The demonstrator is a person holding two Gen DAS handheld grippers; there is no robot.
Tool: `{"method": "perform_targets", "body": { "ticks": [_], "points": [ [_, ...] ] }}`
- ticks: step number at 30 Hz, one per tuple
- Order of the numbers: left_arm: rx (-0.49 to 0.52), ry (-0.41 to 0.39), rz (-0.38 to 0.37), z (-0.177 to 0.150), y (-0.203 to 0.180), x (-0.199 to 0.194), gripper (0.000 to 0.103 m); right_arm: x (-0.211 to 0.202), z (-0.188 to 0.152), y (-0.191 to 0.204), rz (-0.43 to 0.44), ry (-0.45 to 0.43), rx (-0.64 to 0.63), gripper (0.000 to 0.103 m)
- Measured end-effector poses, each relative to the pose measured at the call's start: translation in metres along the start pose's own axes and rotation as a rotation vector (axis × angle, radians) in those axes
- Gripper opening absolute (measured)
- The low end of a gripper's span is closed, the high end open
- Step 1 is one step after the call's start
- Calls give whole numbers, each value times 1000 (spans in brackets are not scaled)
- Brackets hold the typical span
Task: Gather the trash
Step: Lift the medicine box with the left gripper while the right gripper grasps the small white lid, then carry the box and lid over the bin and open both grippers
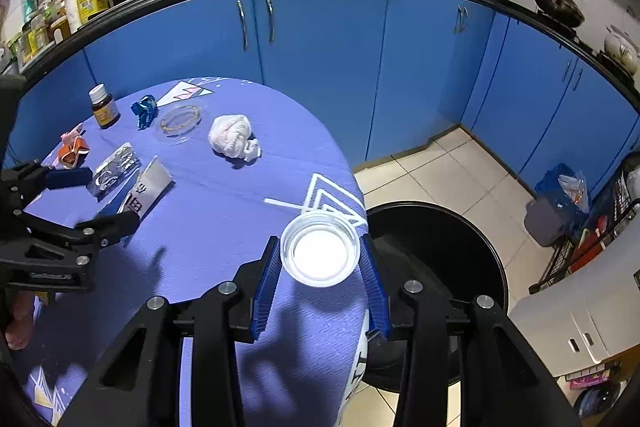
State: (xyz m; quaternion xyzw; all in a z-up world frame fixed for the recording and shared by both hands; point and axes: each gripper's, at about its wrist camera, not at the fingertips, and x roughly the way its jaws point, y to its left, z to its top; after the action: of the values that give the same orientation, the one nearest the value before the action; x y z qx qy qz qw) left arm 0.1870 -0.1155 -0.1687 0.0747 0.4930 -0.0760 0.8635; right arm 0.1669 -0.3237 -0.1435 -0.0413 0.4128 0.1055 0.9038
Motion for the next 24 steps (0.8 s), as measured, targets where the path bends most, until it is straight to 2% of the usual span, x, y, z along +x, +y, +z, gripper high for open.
{"method": "perform_targets", "body": {
  "ticks": [4, 6, 7, 8, 9, 17, 24],
  "points": [
    [-10, 60, -10, -2, 1, 17, 66, 2, -1, -2, 1, 1, 7, 39],
    [-22, 64, -22, -4, 3, 20, 61, 2, -1, -5, 0, 1, 12, 39],
    [-19, 64, -28, -4, 2, 20, 53, 2, -1, -6, -1, 1, 14, 39],
    [-16, 64, -35, -3, 2, 19, 41, 2, -1, -7, -2, 1, 16, 39],
    [-11, 64, -36, -2, 0, 18, 37, 2, -1, -9, -3, 0, 18, 39],
    [32, 24, -52, 8, -19, 5, 33, -10, 2, -19, -25, -29, 30, 39],
    [104, -18, -76, 26, -53, -9, 33, -20, 0, -39, -62, -46, 59, 39]
  ]
}}
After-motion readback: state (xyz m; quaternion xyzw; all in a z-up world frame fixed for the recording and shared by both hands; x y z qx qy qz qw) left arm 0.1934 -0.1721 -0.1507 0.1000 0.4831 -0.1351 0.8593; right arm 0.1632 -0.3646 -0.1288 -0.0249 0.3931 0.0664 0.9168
